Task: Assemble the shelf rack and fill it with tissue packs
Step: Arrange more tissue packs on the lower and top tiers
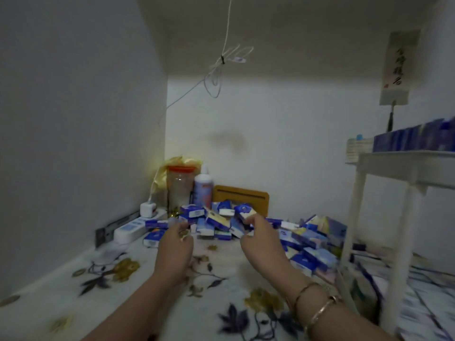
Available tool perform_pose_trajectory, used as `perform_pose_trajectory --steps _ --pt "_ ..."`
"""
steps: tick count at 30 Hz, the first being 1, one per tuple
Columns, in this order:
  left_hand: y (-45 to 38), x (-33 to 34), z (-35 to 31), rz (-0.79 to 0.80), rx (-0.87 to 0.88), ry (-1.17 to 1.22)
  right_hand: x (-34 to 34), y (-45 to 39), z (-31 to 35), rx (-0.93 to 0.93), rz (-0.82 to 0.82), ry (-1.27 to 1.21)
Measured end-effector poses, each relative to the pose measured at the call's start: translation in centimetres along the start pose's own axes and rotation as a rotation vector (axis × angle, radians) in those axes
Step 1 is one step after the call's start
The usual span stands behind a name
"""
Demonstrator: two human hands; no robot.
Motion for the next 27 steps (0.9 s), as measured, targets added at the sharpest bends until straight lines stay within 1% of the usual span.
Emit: perform_pose_trajectory --steps 3,6,10,12,14,17,19,22,24,27 --pt "-1.5 0.7 2.2 -0.036 0.124 -0.223 4.5 -1.4 -3.6 0.064 0.026 0.022" --pt "-2.7 2.8 2.2 0.003 0.252 -0.390 7.0 -3.2 -5.0 0.010 0.006 0.100" --pt "-4.3 7.2 2.5 0.152 0.378 -0.578 9.7 -6.3 -6.3 -0.082 -0.030 0.185" --pt "-5.0 8.7 3.8 0.237 0.350 -0.641 11.0 -7.9 -6.9 -0.109 -0.010 0.188" --pt "-5.6 9.3 4.9 0.274 0.302 -0.591 12.1 -9.6 -7.5 -0.120 0.017 0.221" --pt "-5.6 9.1 5.0 0.315 0.248 -0.351 13.2 -11.4 -7.8 -0.157 0.048 0.337" --pt "-5.5 8.8 4.6 0.321 0.227 -0.252 13.7 -11.7 -7.9 -0.152 0.058 0.367" --pt "-6.3 7.8 4.8 0.231 0.123 -0.105 13.6 -11.4 -7.3 -0.190 0.015 0.387" --pt "-6.6 7.1 5.2 0.174 0.043 -0.012 12.8 -10.8 -6.6 -0.232 -0.024 0.342" --pt "-6.8 6.0 5.3 0.110 0.002 0.020 11.3 -9.8 -5.8 -0.285 -0.041 0.262"
Point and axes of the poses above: each hand's wrist, its own y-axis away from the middle knuckle, its own x-axis out of the palm, z = x × y, the point moved 9 cm from there along -y, towards the middle knuckle, and after that the axes turned 8 degrees about -z, right-handed, at the moved point
